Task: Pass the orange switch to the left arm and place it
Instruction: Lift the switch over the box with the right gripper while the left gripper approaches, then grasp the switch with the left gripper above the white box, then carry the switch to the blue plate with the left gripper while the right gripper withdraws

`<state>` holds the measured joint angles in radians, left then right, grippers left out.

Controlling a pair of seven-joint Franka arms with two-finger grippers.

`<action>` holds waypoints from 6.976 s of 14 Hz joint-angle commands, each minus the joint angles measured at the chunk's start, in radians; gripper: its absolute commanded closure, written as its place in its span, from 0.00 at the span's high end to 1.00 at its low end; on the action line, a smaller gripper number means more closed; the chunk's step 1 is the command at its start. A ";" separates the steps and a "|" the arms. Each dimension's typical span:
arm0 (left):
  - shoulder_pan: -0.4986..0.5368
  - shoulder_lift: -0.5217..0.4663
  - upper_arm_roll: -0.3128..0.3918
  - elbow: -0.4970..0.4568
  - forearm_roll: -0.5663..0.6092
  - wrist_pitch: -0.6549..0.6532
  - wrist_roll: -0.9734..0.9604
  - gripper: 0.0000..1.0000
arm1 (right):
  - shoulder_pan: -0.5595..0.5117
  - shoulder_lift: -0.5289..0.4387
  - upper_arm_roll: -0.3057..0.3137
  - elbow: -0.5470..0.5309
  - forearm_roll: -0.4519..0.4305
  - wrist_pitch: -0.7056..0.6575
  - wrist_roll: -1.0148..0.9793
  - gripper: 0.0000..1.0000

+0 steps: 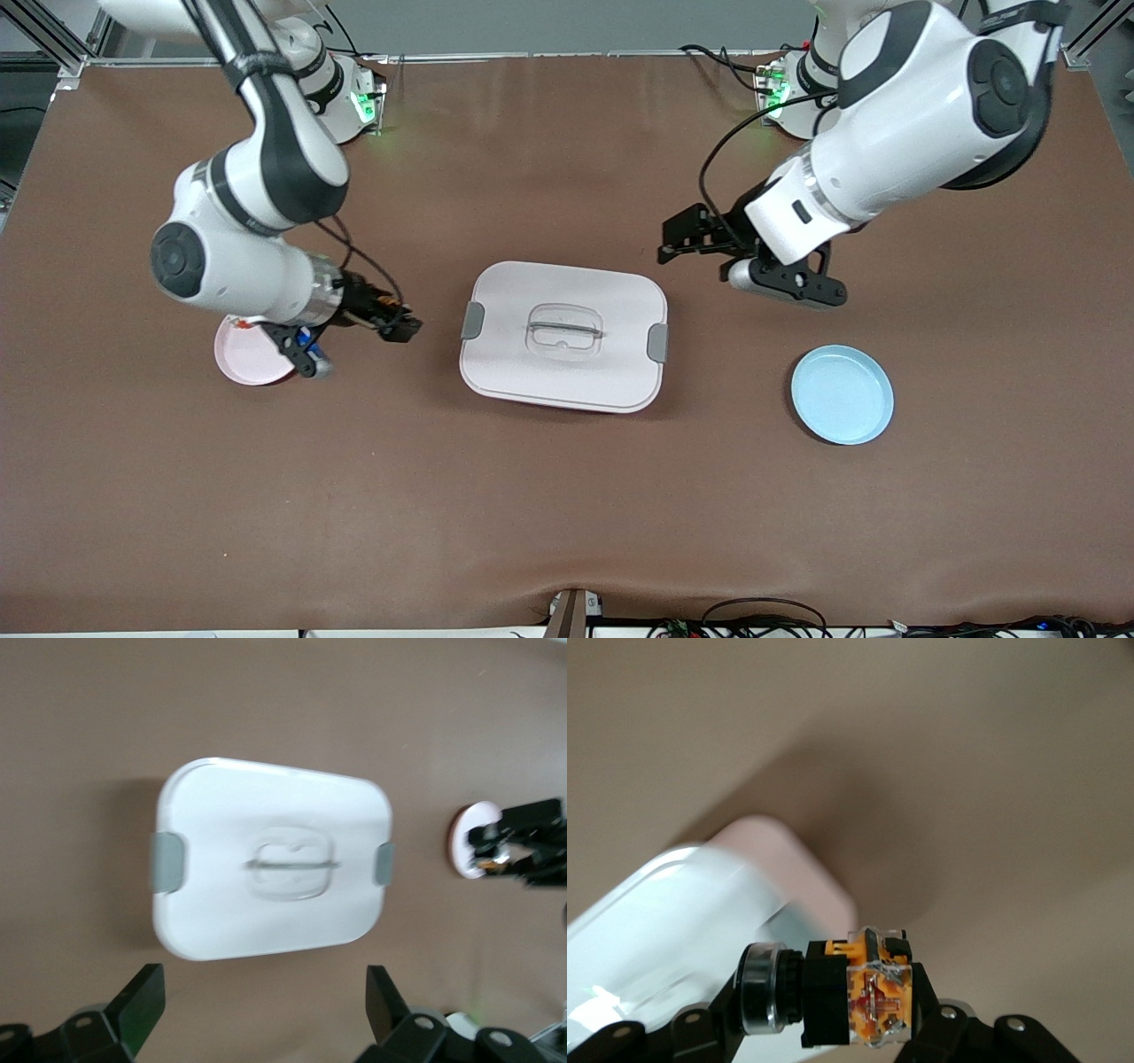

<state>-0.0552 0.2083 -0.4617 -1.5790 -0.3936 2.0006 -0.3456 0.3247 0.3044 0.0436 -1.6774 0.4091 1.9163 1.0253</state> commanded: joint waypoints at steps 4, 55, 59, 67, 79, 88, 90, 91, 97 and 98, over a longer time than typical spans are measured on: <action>0.000 -0.004 -0.119 -0.148 -0.137 0.340 -0.047 1.00 | 0.019 0.056 -0.015 0.117 0.256 -0.005 0.268 0.00; -0.064 0.230 -0.218 -0.114 -0.223 0.721 0.119 0.00 | 0.191 0.168 -0.021 0.268 0.442 0.207 0.533 0.00; -0.043 0.226 -0.210 -0.124 -0.180 0.713 0.174 0.00 | 0.192 0.168 -0.021 0.268 0.433 0.205 0.529 1.00; 0.118 0.226 -0.201 -0.118 0.218 0.554 0.229 0.00 | 0.061 0.151 -0.025 0.303 0.133 -0.080 0.134 1.00; 0.432 0.247 -0.201 -0.157 0.490 0.227 1.000 0.00 | -0.286 0.068 -0.030 0.303 -0.286 -0.494 -0.766 1.00; 0.512 0.417 -0.199 -0.164 0.861 0.264 1.332 0.00 | -0.424 0.035 -0.027 0.410 -0.406 -0.672 -1.019 1.00; 0.514 0.445 -0.201 -0.170 0.974 0.274 1.352 0.00 | -0.426 0.032 -0.025 0.410 -0.425 -0.666 -1.022 1.00; 0.515 0.459 -0.199 -0.177 1.016 0.285 1.364 0.00 | -0.426 0.029 -0.024 0.409 -0.429 -0.663 -1.024 1.00; 0.603 0.482 -0.199 -0.315 1.085 0.481 1.434 0.00 | -0.424 0.032 -0.024 0.409 -0.431 -0.655 -1.022 1.00; 0.609 0.482 -0.199 -0.315 1.087 0.483 1.465 0.00 | -0.424 0.030 -0.024 0.410 -0.426 -0.652 -1.021 1.00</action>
<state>0.5192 0.6952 -0.6472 -1.8741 0.6666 2.4529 1.0668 -0.0898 0.3440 0.0049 -1.2717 0.0008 1.2630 0.0113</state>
